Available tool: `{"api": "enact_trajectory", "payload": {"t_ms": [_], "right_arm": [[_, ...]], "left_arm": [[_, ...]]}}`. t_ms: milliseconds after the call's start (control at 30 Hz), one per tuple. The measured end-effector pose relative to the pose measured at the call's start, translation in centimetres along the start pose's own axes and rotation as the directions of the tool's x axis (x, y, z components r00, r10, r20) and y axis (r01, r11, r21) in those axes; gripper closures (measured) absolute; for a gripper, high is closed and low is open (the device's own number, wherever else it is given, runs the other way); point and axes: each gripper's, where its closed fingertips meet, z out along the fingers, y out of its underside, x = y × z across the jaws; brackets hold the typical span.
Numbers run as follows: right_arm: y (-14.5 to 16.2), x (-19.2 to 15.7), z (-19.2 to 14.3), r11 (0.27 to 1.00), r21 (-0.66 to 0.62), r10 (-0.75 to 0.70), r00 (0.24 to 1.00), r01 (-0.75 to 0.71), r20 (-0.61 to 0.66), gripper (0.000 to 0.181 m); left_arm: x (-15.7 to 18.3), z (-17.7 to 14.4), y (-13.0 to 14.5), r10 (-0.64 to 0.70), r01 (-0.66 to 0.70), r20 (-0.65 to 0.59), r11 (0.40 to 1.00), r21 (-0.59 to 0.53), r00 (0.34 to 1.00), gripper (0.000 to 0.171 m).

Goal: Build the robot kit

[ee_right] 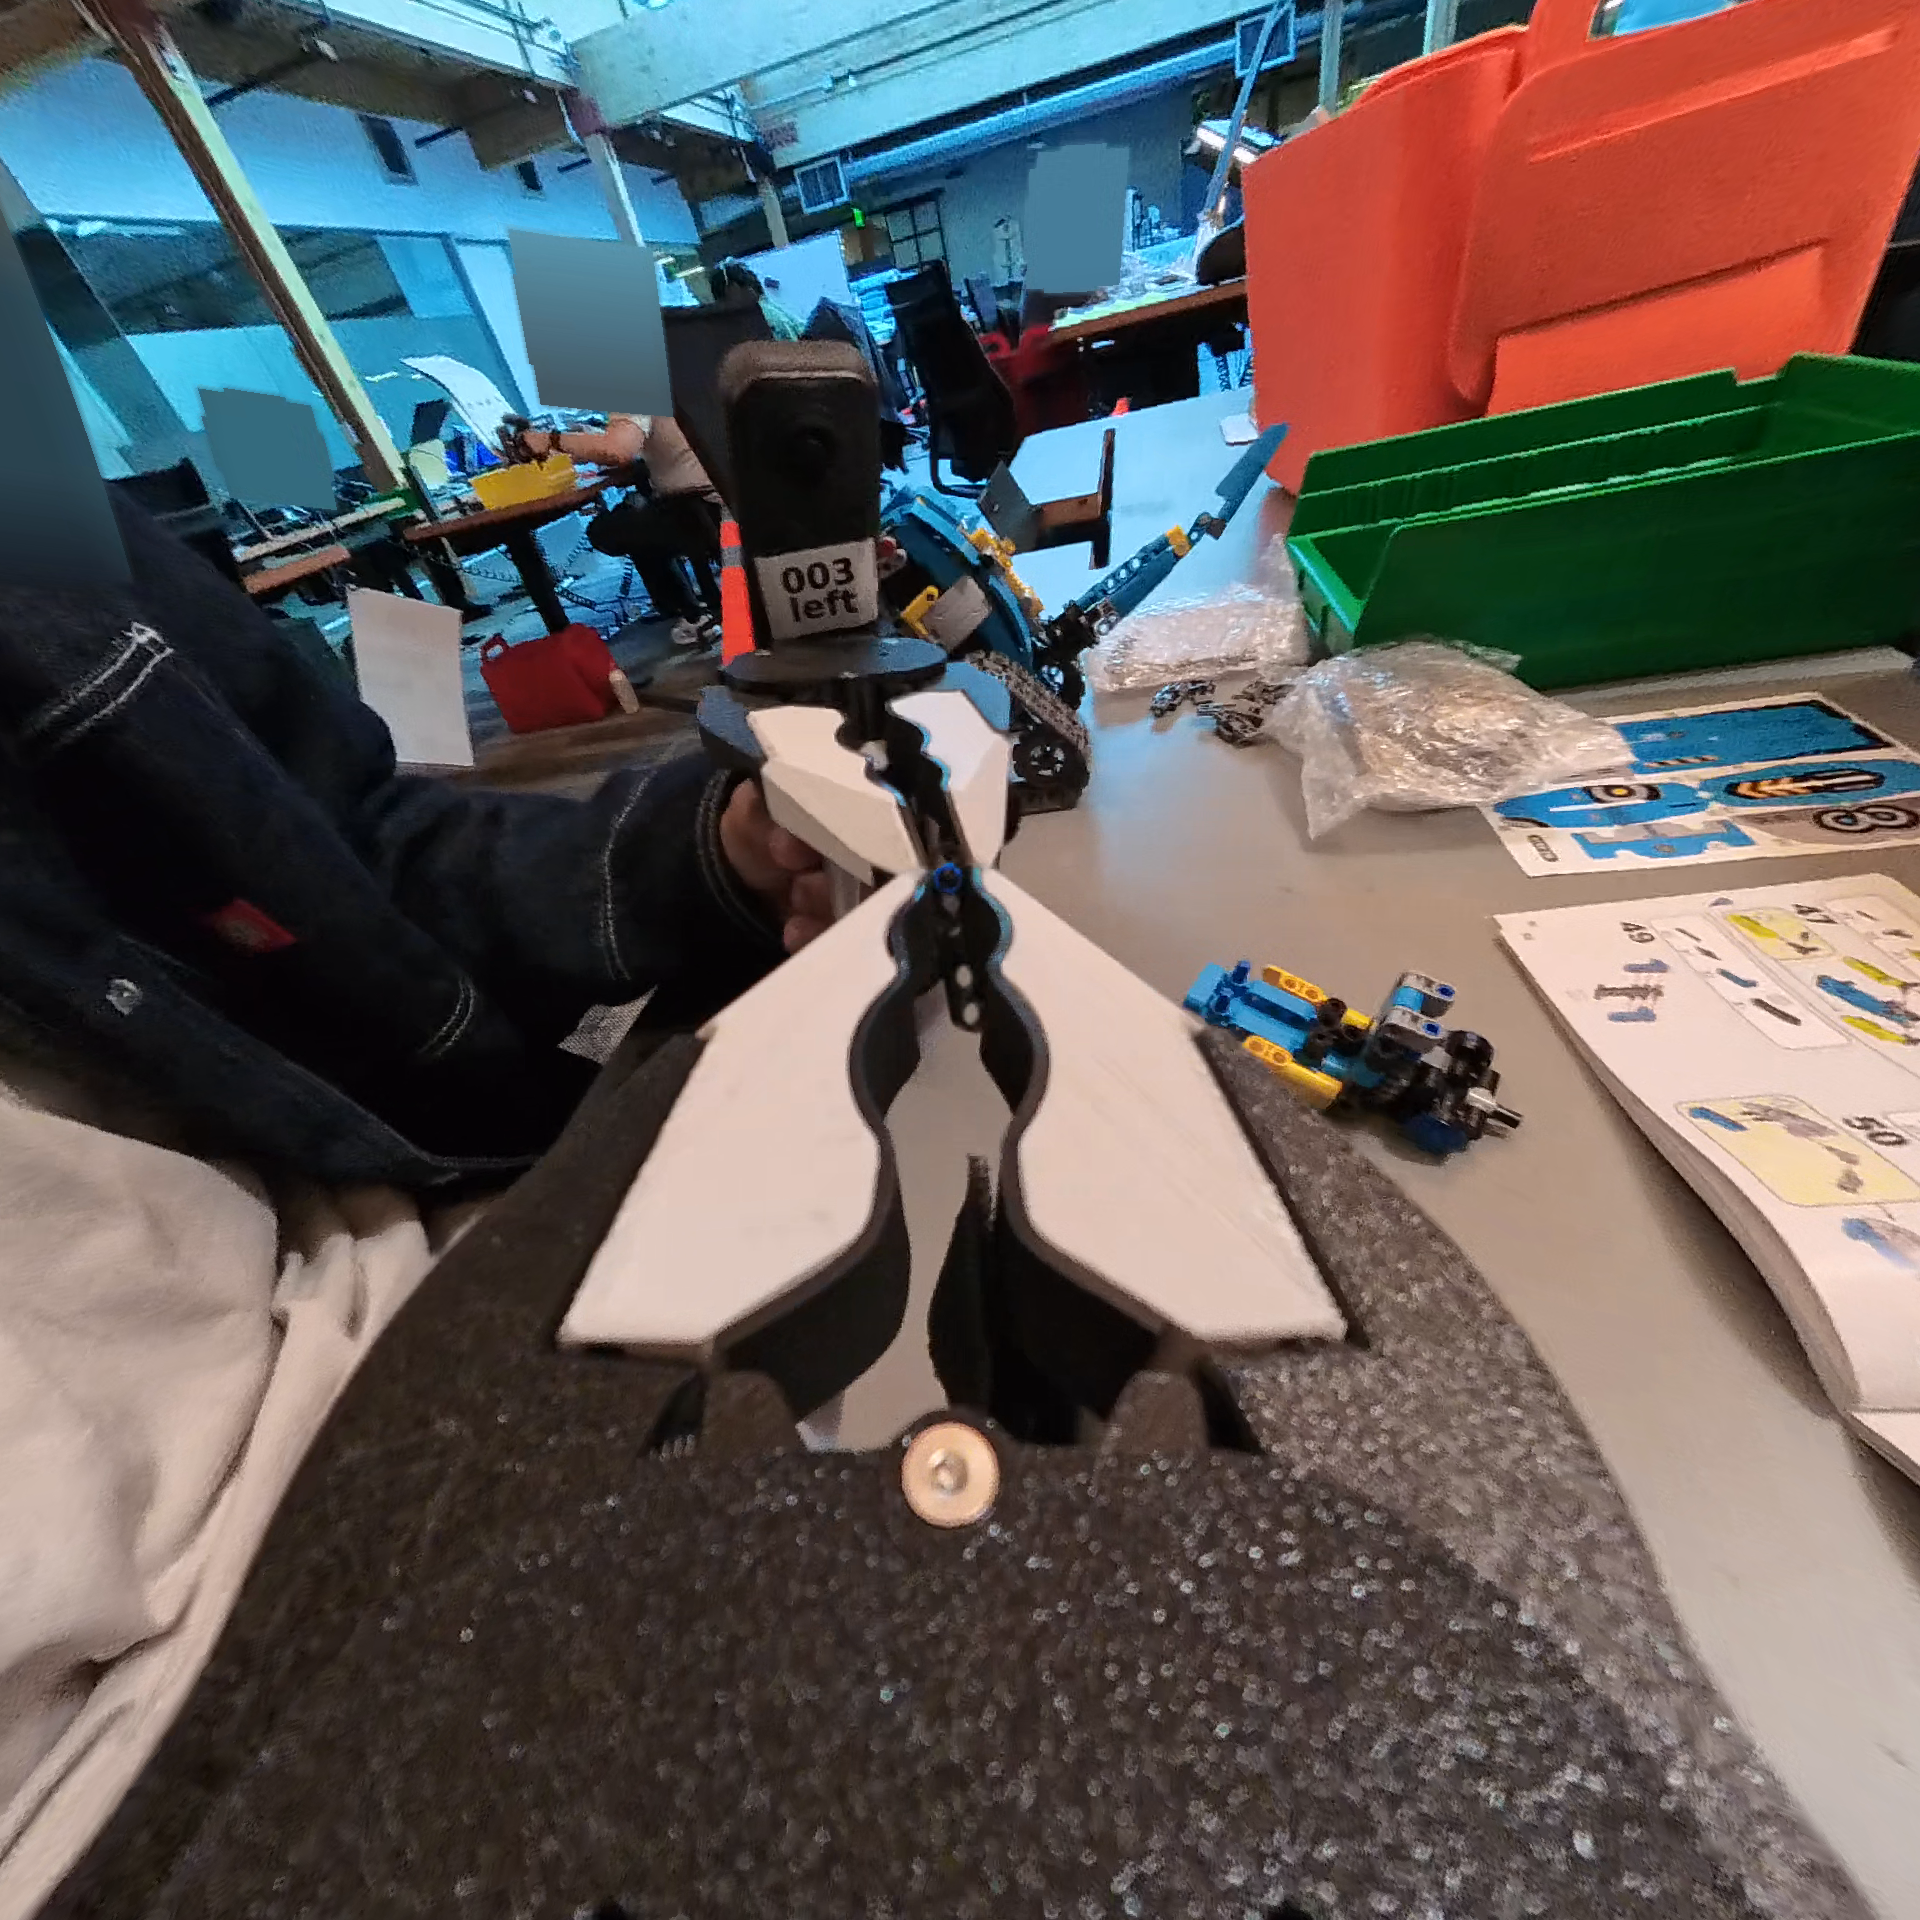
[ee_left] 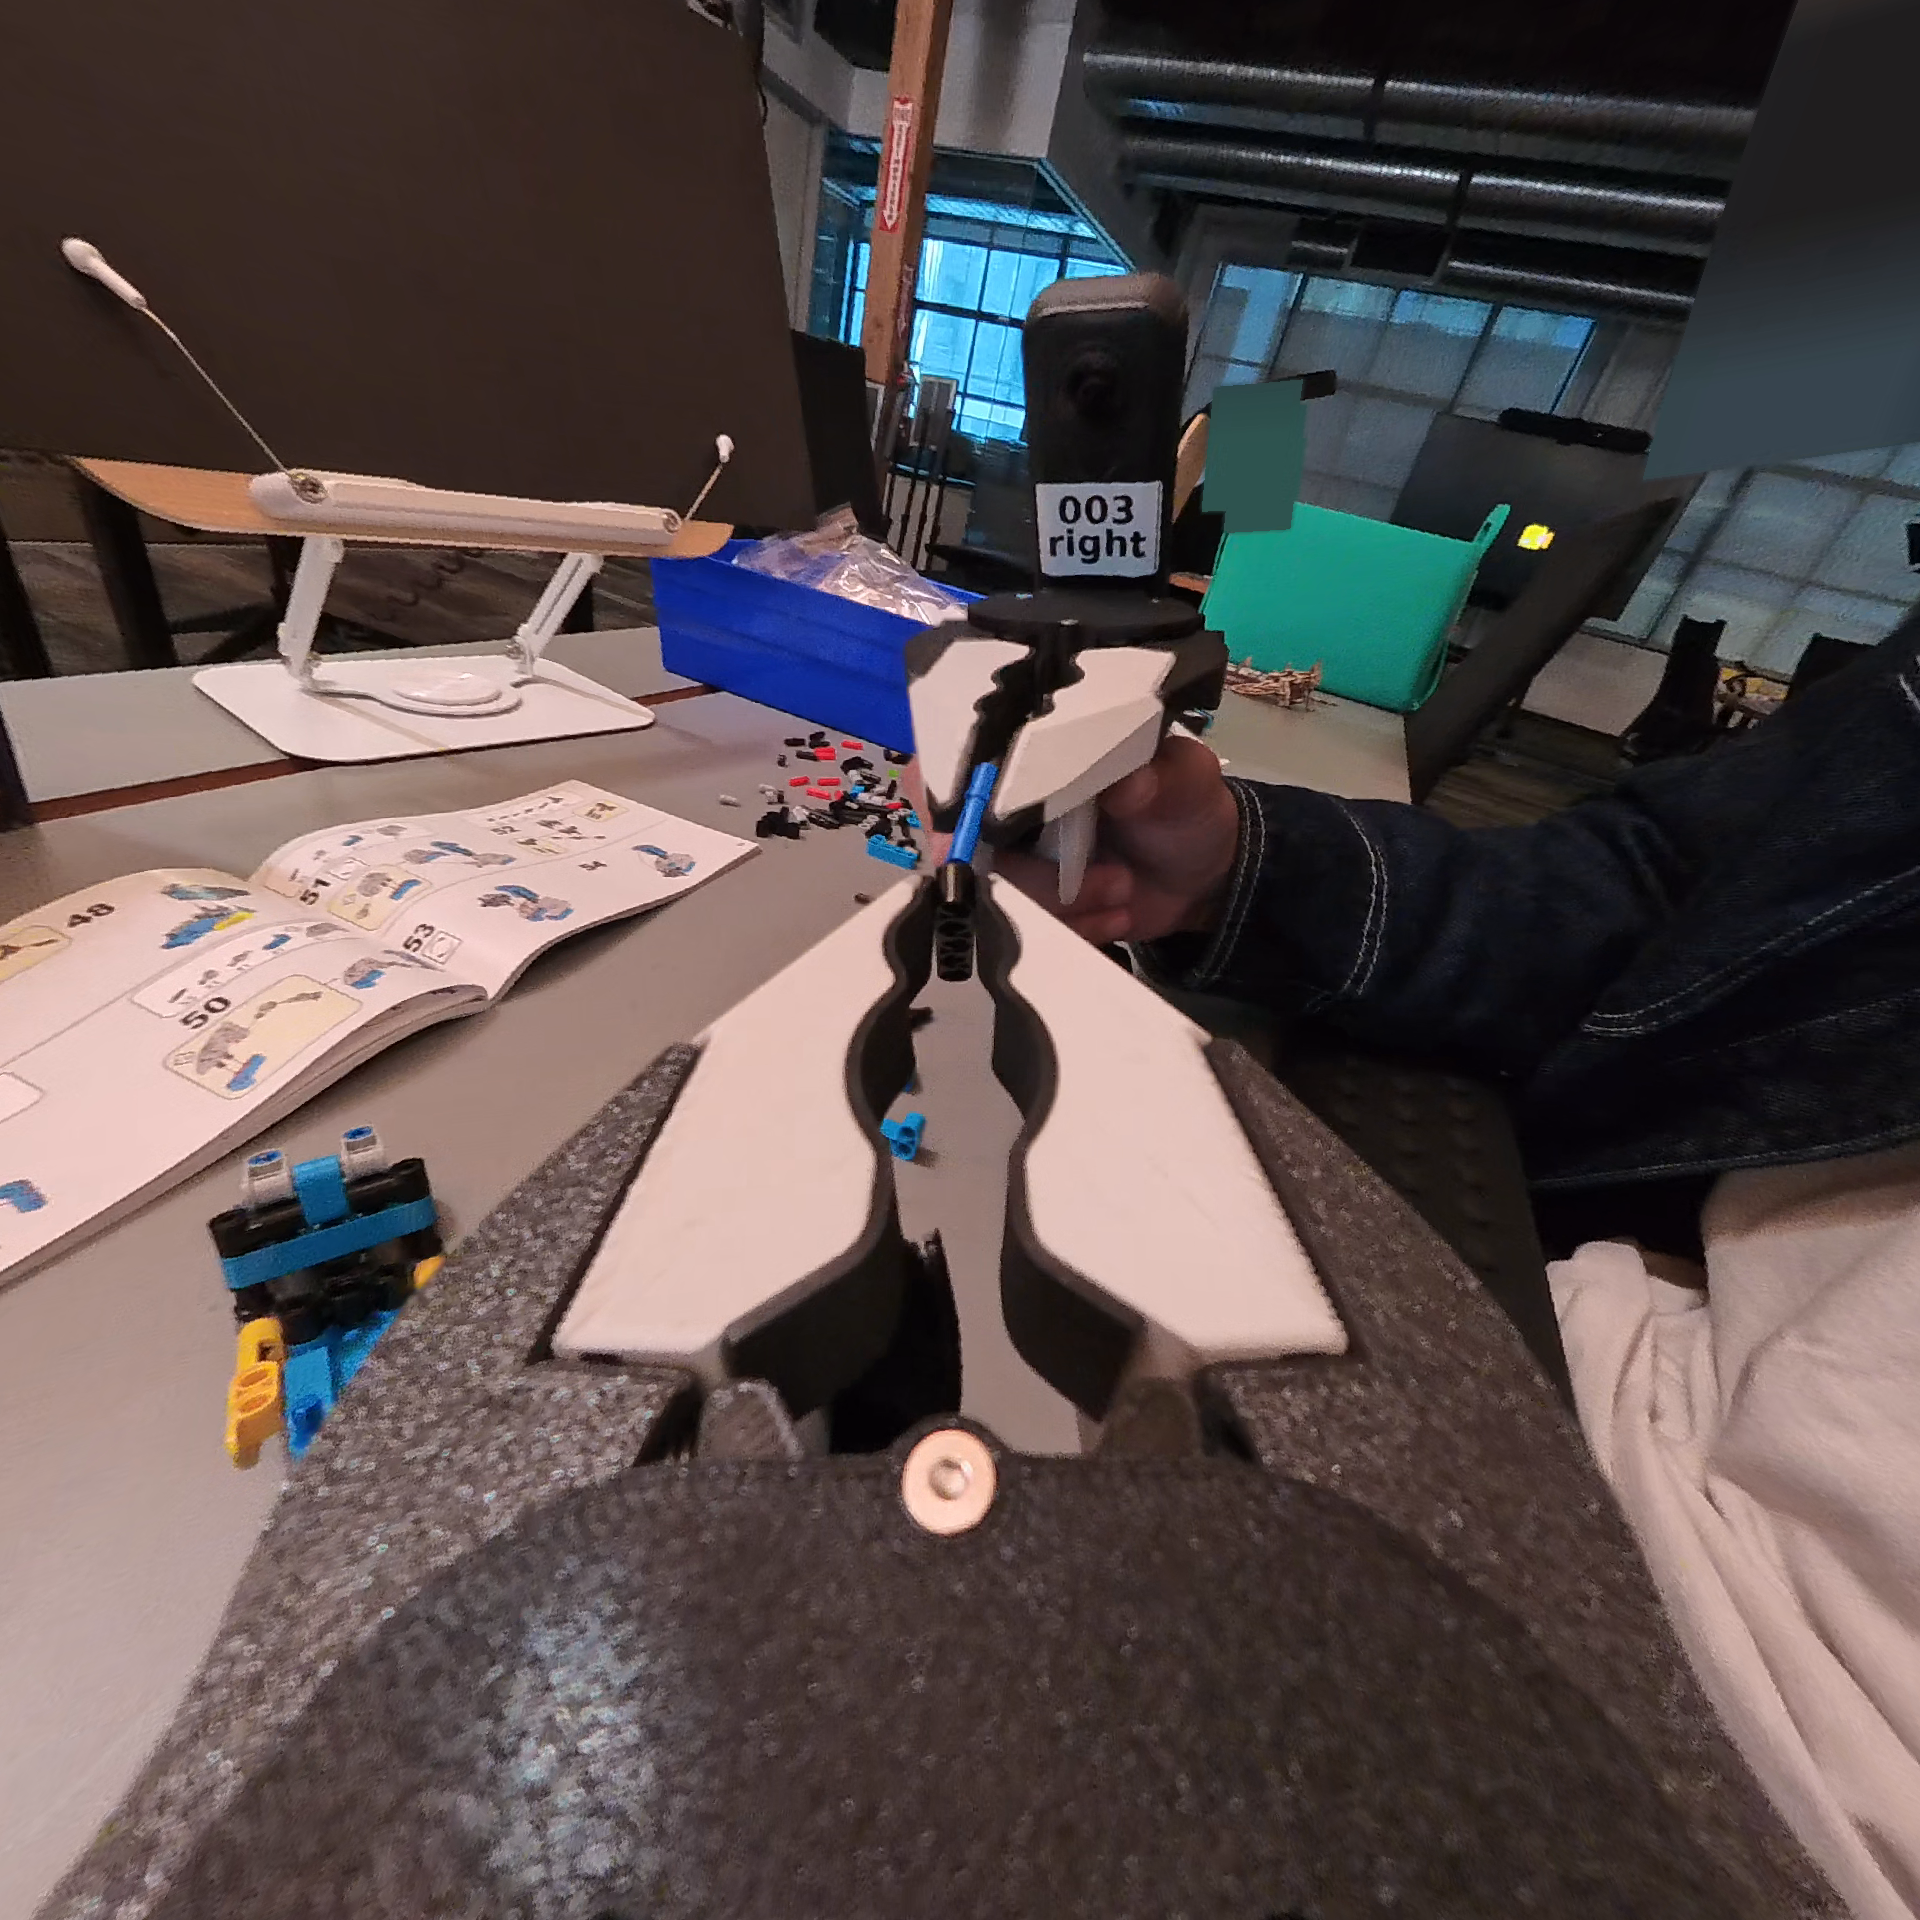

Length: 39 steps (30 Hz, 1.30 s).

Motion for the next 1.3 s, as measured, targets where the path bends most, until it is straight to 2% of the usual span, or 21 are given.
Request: {"api": "enact_trajectory", "payload": {"t_ms": [233,467,767,967,1033,1067,1100,1200,1300], "right_arm": [[0.8,-0.1,0.2,0.999,-0.047,0.029,0.999,-0.028,0.024,0.178],[2.6,0.0,-0.2,0.986,-0.155,0.076,0.995,-0.066,0.06,0.178],[2.1,-0.9,0.2,0.986,-0.07,0.161,0.973,-0.151,0.165,0.179],[1.8,-0.4,0.4,0.991,-0.073,0.124,0.986,-0.117,0.108,0.177],[1.6,0.5,0.2,0.996,-0.07,0.048,0.999,-0.047,0.017,0.173],[1.2,0.9,0.0,0.998,-0.054,-0.016,0.999,0.014,-0.04,0.158],[0.9,1.3,-0.2,0.995,-0.054,-0.091,0.991,0.086,-0.099,0.152],[0.7,2.6,0.6,0.933,-0.154,-0.359,0.876,0.325,-0.323,0.139],[1.0,2.8,1.9,0.869,-0.247,-0.495,0.769,0.43,-0.404,0.135]], "left_arm": [[0.2,0.3,0.8,-0.015,0.014,-0.017,0.999,-0.043,1.0,0.165],[0.2,0.9,2.8,0.03,-0.029,0.001,0.988,-0.149,1.0,0.166],[1.1,0.7,1.9,-0.065,0.057,-0.074,0.993,-0.105,0.995,0.166],[0.5,0.6,1.6,-0.105,0.099,-0.063,0.992,-0.082,0.992,0.165],[-0.4,0.6,1.7,-0.147,0.145,-0.032,0.987,-0.076,0.989,0.165],[-1.1,0.4,1.5,-0.19,0.189,-0.016,0.98,-0.061,0.982,0.165],[-1.6,0.1,1.1,-0.243,0.242,-0.015,0.97,-0.033,0.97,0.165],[-3.2,-0.5,0.2,-0.393,0.393,-0.016,0.917,0.058,0.919,0.165],[-3.5,0.0,0.6,-0.506,0.509,-0.048,0.858,0.075,0.861,0.165]]}}
